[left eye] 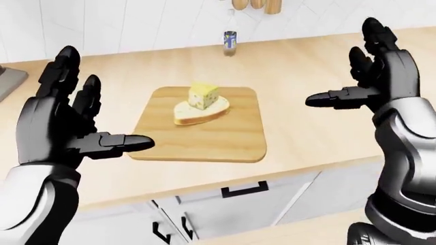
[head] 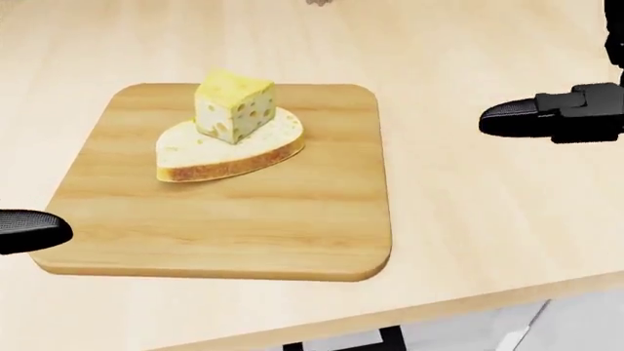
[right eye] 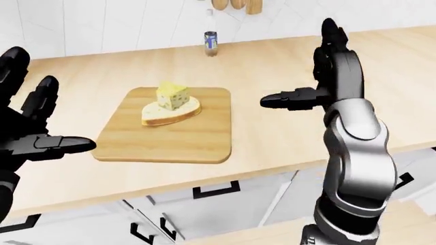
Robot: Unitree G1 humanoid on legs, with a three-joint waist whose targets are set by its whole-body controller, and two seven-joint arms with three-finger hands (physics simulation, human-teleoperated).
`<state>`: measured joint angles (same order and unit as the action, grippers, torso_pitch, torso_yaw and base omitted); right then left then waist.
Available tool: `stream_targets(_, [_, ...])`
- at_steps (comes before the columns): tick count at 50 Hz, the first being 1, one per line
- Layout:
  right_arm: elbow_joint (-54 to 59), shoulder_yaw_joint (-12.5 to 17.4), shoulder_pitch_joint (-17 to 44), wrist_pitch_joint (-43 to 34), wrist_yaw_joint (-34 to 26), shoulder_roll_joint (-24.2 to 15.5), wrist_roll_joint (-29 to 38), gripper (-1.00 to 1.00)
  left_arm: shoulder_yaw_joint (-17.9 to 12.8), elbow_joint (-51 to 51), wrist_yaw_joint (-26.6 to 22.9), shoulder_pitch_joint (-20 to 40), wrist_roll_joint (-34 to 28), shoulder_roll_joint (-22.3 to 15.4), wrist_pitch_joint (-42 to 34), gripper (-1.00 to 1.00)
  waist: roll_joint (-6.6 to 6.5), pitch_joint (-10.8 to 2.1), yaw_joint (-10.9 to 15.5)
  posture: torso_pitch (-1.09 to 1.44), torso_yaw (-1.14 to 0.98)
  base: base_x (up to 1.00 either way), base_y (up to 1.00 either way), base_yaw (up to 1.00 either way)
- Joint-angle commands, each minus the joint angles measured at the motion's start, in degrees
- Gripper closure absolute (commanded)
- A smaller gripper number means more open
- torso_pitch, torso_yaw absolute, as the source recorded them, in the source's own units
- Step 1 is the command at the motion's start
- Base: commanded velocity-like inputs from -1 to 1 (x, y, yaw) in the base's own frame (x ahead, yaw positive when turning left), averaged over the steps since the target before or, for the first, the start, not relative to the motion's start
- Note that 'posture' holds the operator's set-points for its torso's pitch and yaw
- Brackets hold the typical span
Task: Pick up the wedge of cheese and place it on the slice of bread to prepare a simple cheese on bread dish.
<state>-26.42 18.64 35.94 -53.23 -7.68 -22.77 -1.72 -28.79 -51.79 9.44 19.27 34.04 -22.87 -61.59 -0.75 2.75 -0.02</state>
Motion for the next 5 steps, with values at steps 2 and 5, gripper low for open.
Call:
stream_targets(2, [-3.2,3.8,-0.7,2.0,1.5,-2.7,-4.6,-1.0,-0.5,-0.8,0.3,0.9,-0.2,-0.8,2.5,-1.0,0.25,-1.28,0.1,0.0,0.0,0.0,0.0,0.0])
stream_targets(5, [-5.3,8.9,-4.4,1.9,2.6,-5.3,-9.2,-1.0,-2.1,-0.6,0.1,0.8,0.7,-1.6,2.4,-1.0,0.48,-1.23,0.2,0.0,0.0,0.0,0.0,0.0])
